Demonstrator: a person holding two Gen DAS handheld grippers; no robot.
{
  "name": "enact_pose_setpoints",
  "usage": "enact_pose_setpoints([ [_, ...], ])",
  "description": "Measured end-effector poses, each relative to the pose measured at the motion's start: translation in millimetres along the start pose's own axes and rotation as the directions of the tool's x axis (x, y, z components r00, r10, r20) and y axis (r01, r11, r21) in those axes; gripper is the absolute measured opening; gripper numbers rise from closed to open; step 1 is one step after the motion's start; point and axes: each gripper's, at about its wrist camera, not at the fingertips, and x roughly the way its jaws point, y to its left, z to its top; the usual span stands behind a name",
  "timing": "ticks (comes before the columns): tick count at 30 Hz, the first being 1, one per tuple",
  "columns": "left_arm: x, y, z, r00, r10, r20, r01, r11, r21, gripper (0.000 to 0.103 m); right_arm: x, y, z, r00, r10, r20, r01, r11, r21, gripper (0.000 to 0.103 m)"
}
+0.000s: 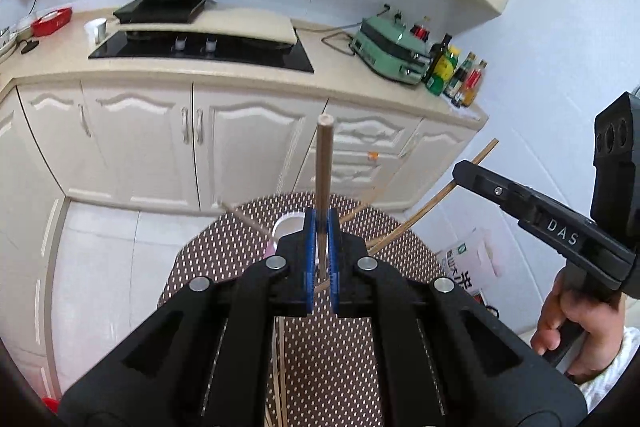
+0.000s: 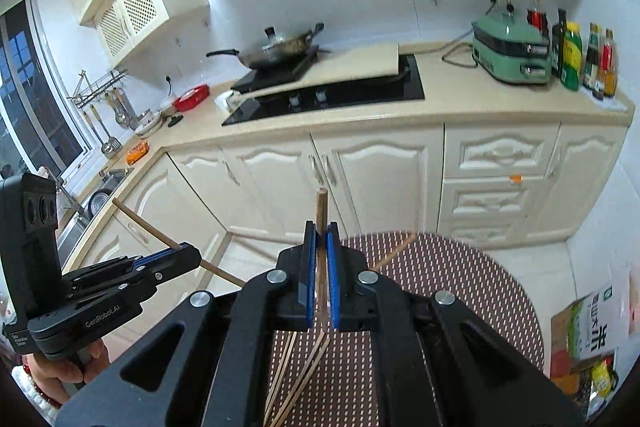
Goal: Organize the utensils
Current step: 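Lift the left gripper's chopstick above the cup while the right gripper carries its chopstick there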
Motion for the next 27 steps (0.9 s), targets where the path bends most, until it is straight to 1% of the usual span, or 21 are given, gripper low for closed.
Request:
enact_pose_setpoints([
  [3,2.5,0.3,9.2,1.0,0.007,0.024,-0.007,1.0,-0.004,0.006,5.1,-1.4,8.2,1.0,0.002,0.014,-0.002,1.0,-0.007,0.004],
  [5,7.2,1.3,15.7,0.999,0.025,0.035,-0.025,1.0,-0.004,0.006,9.4,-3.0,12.9,1.0,-0.002,0.022,0.002,1.0,-0.012,0.004],
  [9,18.7,4.5,21.0,0.998,0.054,0.029,-0.054,0.998,-0.013,0.006,17.2,-5.9,19.0,0.999,-0.009,0.035,0.01,1.0,-0.02,0.004],
  [14,34.1,10.7,21.4,0.997,0.079,0.0,-0.079,0.997,-0.016,0.006,31.0,-11.0,19.8,1.0,-0.011,0.014,0.012,1.0,-0.026,0.004],
  [19,50.3,19.5,12.6,0.994,0.105,-0.04,-0.106,0.994,-0.028,0.006,43.7,-14.8,11.7,1.0,-0.008,-0.027,0.008,1.0,-0.02,0.004],
  [27,74.1,26.5,-3.7,0.988,0.112,-0.11,-0.118,0.992,-0.051,0.006,59.7,-13.2,-2.9,0.996,-0.003,-0.09,0.001,1.0,-0.024,0.004],
])
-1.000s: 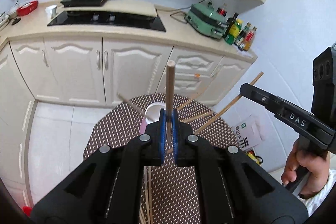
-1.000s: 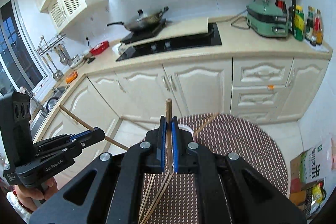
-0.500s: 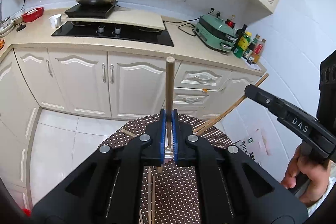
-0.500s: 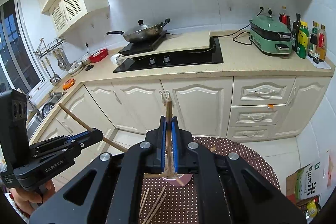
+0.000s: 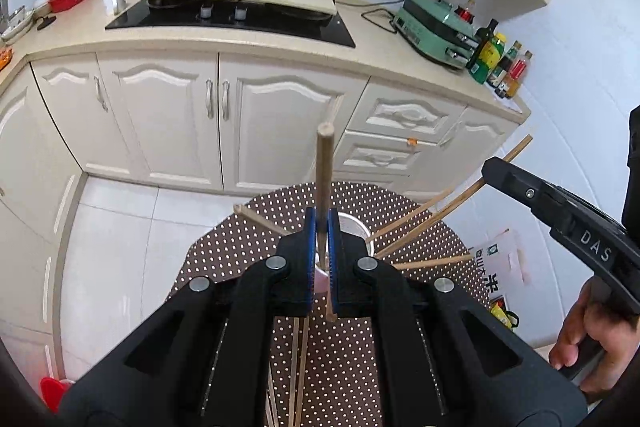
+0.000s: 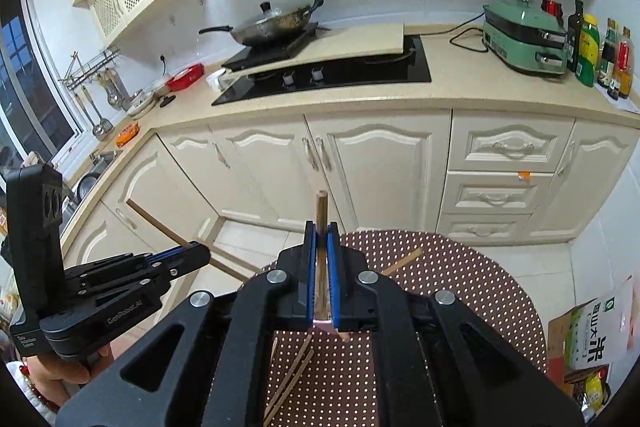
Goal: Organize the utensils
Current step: 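Lift the left gripper's chopstick above the cup while the right gripper carries its chopstick there, then open the left gripper over the cup while the right gripper opens, dropping both chopsticks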
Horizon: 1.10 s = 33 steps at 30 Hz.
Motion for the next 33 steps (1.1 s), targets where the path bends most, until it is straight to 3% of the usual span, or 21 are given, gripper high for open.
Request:
enact_pose_setpoints([
  [8,15.6,-6.6,-9.7,0.999,0.014,-0.052,-0.012,0.999,0.037,0.006,18.9,3.8,-17.4,0.998,0.001,-0.067,-0.001,1.0,-0.008,0.004],
  [20,26.9,-2.5,-19.5,0.992,0.015,-0.123,-0.014,1.0,0.014,0.007,31.4,1.6,-29.9,0.992,-0.003,-0.126,0.005,1.0,0.012,0.006],
  [33,18.9,0.1,-25.2,0.991,0.022,-0.13,-0.023,1.0,-0.012,0.007,18.0,-0.9,-37.7,0.992,0.006,-0.122,0.0,0.999,0.052,0.008],
])
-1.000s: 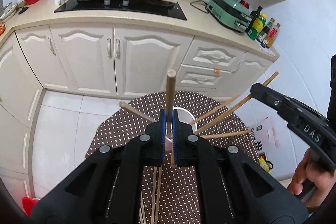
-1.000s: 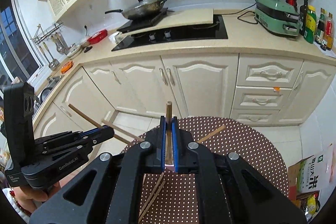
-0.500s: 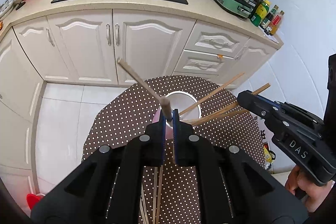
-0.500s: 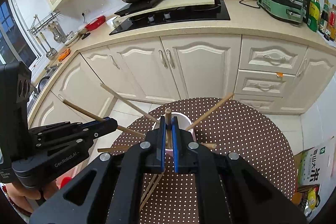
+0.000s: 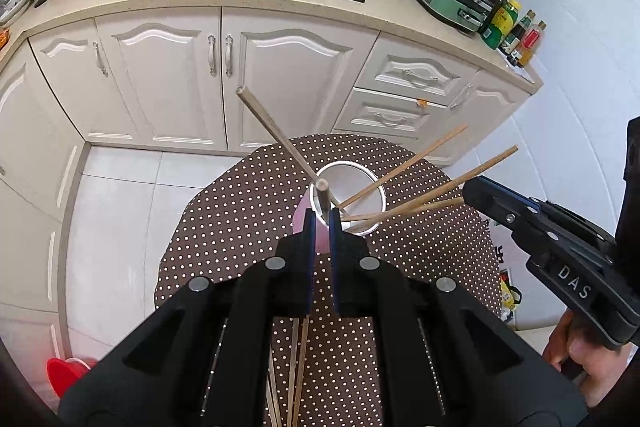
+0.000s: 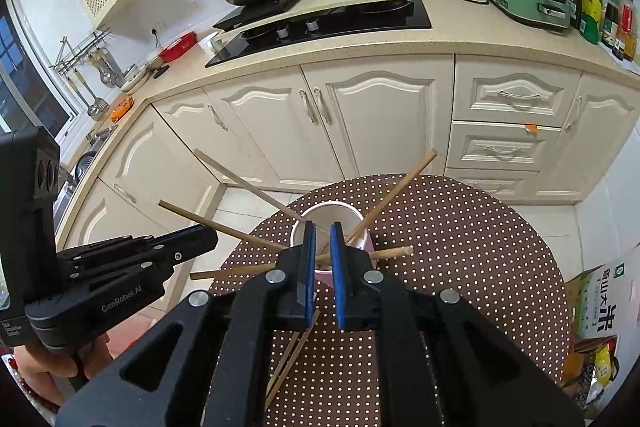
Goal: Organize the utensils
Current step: 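Open the left gripper over the cup while the right gripper opens, dropping both chopsticks, then move the left gripper back to the table chopsticks while the right gripper moves there too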
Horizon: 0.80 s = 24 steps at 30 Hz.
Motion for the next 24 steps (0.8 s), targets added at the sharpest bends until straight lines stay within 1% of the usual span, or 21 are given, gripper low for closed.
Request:
enact_pose_setpoints([
  [2,-2.6,1.0,-1.5,1.0,0.004,0.004,-0.004,1.0,-0.001,0.007,-4.2,0.2,-1.3,1.0,0.001,0.006,-0.001,1.0,0.005,0.009],
  [6,-8.0,3.3,-6.9,1.0,0.002,0.005,-0.002,1.0,-0.006,0.007,-14.1,0.7,-5.5,1.0,-0.001,0.018,0.001,1.0,0.011,0.015],
  [10,-15.7,9.3,-15.8,1.0,0.007,0.012,-0.007,1.0,-0.022,0.008,-23.1,5.0,-12.7,1.0,0.004,0.023,-0.004,1.0,0.01,0.018],
  [12,-18.4,11.6,-19.8,1.0,0.007,0.012,-0.007,1.0,-0.027,0.017,-26.1,7.8,-17.2,1.0,0.012,0.022,-0.012,1.0,0.009,0.019],
  [13,-20.8,13.4,-23.4,1.0,0.012,0.016,-0.011,0.999,-0.032,0.032,-27.1,9.6,-20.5,1.0,0.016,0.02,-0.016,1.0,0.007,0.02],
  [14,-24.4,15.4,-27.5,1.0,0.016,0.026,-0.015,0.999,-0.037,0.051,-27.4,10.8,-23.2,1.0,0.018,0.017,-0.018,1.0,0.006,0.02],
  [15,-27.7,17.7,-31.3,0.999,0.021,0.041,-0.019,0.999,-0.043,0.054,-27.2,12.5,-27.0,1.0,0.023,0.012,-0.023,1.0,0.005,0.02],
  [16,-29.1,19.2,-33.1,0.999,0.02,0.043,-0.018,0.999,-0.046,0.054,-26.2,14.2,-31.2,1.0,0.027,0.004,-0.027,1.0,0.005,0.02],
  [19,-30.8,27.3,-43.6,0.999,0.031,0.031,-0.029,0.998,-0.054,0.054,-20.5,18.0,-43.4,0.999,0.037,-0.026,-0.037,0.999,0.007,0.021],
  [24,-25.9,47.4,-62.5,0.999,0.053,-0.001,-0.052,0.994,-0.099,0.054,-7.5,20.7,-62.1,0.995,0.062,-0.08,-0.06,0.998,0.026,0.021],
])
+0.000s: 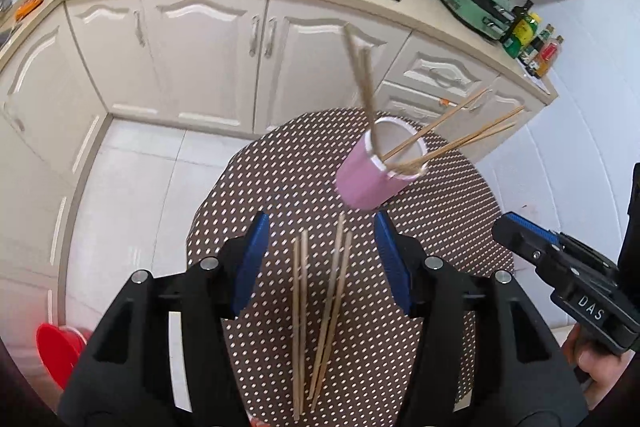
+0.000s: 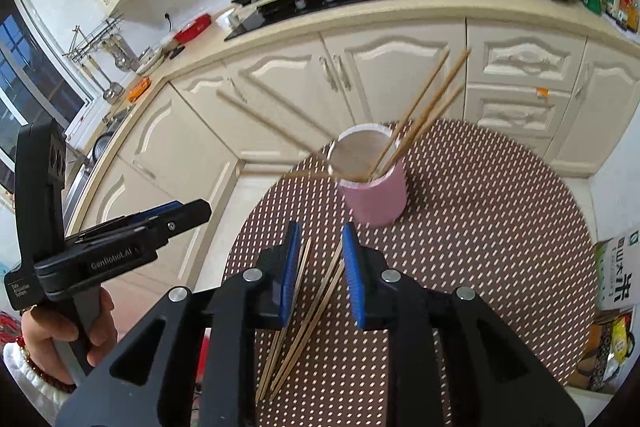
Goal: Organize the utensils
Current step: 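Move the left gripper back to the table chopsticks while the right gripper moves there too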
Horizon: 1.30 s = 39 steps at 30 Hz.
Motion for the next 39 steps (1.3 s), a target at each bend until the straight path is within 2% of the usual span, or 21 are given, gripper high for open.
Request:
enact_pose_setpoints([
  [6,20.1,19.0,-18.7,0.998,0.026,-0.065,-0.028,0.999,-0.035,0.054,23.9,-1.5,-24.1,0.997,0.017,-0.077,-0.015,1.0,0.026,0.021],
  [11,50.6,28.4,-33.5,0.989,0.042,-0.14,-0.049,0.998,-0.043,0.054,45.6,-3.5,-39.0,0.992,0.001,-0.126,0.004,0.999,0.036,0.021],
  [21,123.7,36.4,-51.2,0.951,0.109,-0.291,-0.117,0.993,-0.01,0.054,97.5,-19.8,-49.1,0.97,0.014,-0.241,0.008,0.996,0.089,0.021],
  [30,160.9,31.5,-53.2,0.928,0.145,-0.344,-0.14,0.989,0.038,0.054,129.4,-28.0,-46.2,0.95,0.02,-0.311,0.015,0.994,0.111,0.021],
  [39,175.2,22.0,-35.3,0.93,0.154,-0.334,-0.138,0.988,0.07,0.055,151.8,-24.2,-37.1,0.933,-0.004,-0.359,0.041,0.994,0.097,0.021],
])
